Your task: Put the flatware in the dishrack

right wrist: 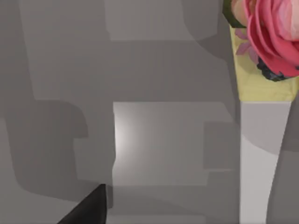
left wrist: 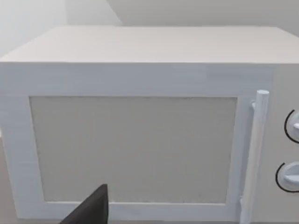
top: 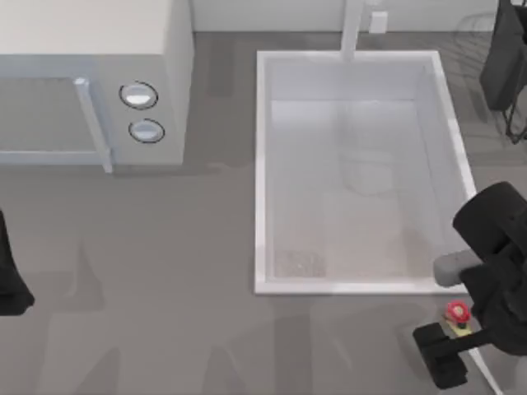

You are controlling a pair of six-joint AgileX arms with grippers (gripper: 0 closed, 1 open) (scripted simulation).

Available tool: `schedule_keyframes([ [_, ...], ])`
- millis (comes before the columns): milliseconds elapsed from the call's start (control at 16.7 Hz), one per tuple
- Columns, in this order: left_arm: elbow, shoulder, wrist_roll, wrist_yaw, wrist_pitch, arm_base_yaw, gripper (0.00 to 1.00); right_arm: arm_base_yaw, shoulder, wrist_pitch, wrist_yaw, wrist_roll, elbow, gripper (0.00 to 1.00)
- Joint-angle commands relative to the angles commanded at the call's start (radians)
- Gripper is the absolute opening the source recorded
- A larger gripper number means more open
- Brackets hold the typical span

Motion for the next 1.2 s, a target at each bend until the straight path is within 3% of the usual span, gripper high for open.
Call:
schedule_keyframes([
  [300,0.0,0.0,0.0,0.0,0.0,0.0,1.0,0.001,0.013,0.025,0.0,0.001,-0.014,1.0],
  [1080,0.0,0.0,0.0,0.0,0.0,0.0,1.0,0.001,0.013,0.025,0.0,0.001,-0.014,0.02],
  [1200,0.0,0.0,0.0,0.0,0.0,0.0,1.0,0.001,0.013,0.025,0.0,0.001,-0.014,0.0],
])
